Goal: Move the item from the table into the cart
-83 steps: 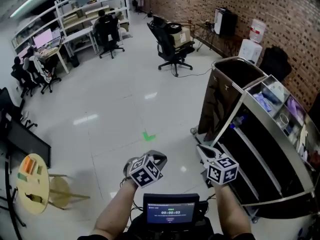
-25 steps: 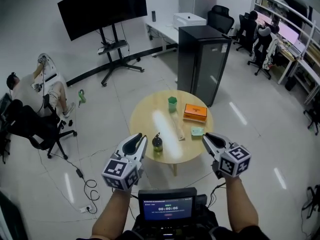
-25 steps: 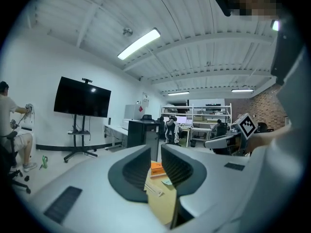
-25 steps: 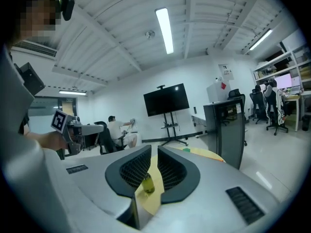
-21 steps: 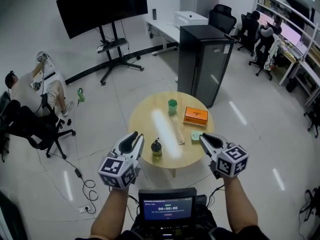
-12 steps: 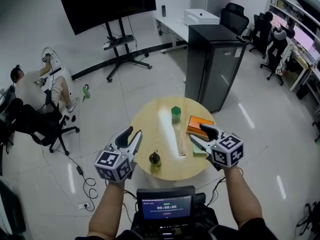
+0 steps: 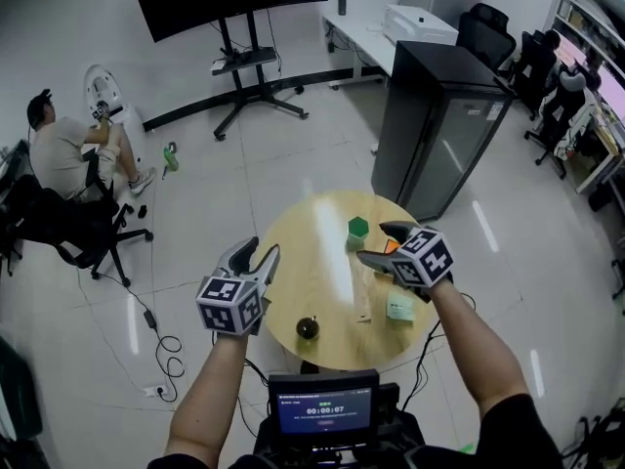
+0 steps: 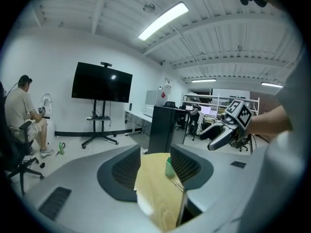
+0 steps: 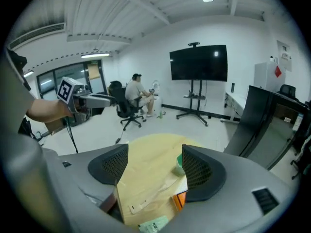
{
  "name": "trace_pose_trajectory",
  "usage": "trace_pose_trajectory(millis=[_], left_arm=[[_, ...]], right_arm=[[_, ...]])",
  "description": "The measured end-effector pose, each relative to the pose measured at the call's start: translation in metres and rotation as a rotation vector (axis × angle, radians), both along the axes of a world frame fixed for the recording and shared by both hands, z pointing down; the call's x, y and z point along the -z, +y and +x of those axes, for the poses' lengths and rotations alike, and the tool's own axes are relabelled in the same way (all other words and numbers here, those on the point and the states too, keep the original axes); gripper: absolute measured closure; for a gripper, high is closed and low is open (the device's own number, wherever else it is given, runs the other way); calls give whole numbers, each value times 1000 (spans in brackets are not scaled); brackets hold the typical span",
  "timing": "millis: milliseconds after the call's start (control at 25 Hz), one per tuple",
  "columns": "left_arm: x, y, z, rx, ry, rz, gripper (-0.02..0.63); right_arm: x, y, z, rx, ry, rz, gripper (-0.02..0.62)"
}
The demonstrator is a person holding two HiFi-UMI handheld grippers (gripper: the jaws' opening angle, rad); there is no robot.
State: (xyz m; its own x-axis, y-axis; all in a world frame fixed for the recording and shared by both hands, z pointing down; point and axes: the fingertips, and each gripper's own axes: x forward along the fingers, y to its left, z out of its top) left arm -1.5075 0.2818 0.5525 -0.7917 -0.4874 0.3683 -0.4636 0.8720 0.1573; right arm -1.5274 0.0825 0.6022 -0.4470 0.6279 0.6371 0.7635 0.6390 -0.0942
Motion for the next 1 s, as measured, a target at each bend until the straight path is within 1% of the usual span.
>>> trace_pose_trajectory(millis=[120,200,320,520,720,840,880,1000], left_arm=[[-27,13,-38,0,25,-2,411],[-54,23,-65,4,41,-17,411],[-96,41,-106,13,93,-26,411],[-154,47,-165,-5,165,-34,411],[-206,47,-193,-14,210,-11,410],[-232,53,-203,-20,232,-14,410],[-239,54,-206,-20,240,-13,410],[-252,56,-214,-25,259,-5,410]], right_arm=[[-48,16,-46,27,50,88,249],[-83,26,-77,30,83,116,249],[-126,45,-119,45,122,162,249],[-185,67,-171,90,222,203,249],[-236,82,-198,113,278,216,249],[-258,90,-214,125,296,260,250],[-266,91,-218,132,305,280,262],[-285,90,-227,147,324,336,262]])
